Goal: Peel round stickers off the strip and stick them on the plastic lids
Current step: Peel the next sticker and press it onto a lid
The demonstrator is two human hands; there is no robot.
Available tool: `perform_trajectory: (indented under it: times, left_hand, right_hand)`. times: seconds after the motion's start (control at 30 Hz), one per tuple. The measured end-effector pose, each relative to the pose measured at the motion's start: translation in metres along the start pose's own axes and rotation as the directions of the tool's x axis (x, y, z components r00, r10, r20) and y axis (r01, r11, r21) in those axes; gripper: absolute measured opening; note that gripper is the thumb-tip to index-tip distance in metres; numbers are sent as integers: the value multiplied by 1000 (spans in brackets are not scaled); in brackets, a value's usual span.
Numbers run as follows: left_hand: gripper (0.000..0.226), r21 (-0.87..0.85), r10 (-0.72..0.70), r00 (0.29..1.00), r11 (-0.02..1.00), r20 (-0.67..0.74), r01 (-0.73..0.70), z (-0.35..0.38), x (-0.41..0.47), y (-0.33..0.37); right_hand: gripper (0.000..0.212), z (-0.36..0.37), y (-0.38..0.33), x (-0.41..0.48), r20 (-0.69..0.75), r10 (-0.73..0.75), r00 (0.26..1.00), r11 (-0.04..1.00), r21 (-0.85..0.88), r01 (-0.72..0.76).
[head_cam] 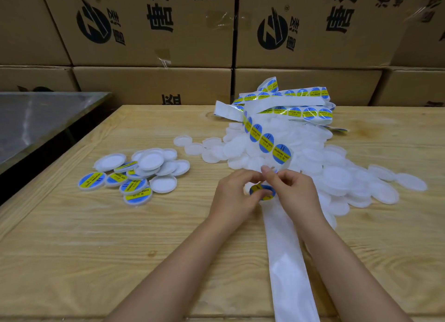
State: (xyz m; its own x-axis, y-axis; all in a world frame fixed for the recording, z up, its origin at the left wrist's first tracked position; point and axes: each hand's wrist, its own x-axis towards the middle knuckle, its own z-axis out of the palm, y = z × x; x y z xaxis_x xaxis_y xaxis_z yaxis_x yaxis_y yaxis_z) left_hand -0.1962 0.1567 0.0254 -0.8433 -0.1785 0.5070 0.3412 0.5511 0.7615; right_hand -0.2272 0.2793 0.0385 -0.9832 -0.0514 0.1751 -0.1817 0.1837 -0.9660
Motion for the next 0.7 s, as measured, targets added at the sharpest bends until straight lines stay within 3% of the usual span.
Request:
perform_trajectory:
  times: [0.1, 0.2, 0.5, 0.7]
  left_hand:
    - [27, -1, 41, 999, 999, 10, -41, 1, -1, 0]
    - [20, -39, 14, 999, 999, 32, -13, 0, -1, -2]
    - [23, -9, 45, 999, 999, 1, -45, 2, 0, -5]
    - [12, -63, 18, 999, 998, 42, -16, 2, -1, -7]
  right_hand:
    - [31, -2, 3, 3, -44, -8, 999, 1000, -27, 7]
    - [28, -5, 3, 7, -95, 8, 995, 1000, -19, -10]
    - [25, -5, 0, 6, -105, -4, 994, 999, -32, 0]
    - [22, -7, 5, 8, -183, -57, 981, 986, -163, 27]
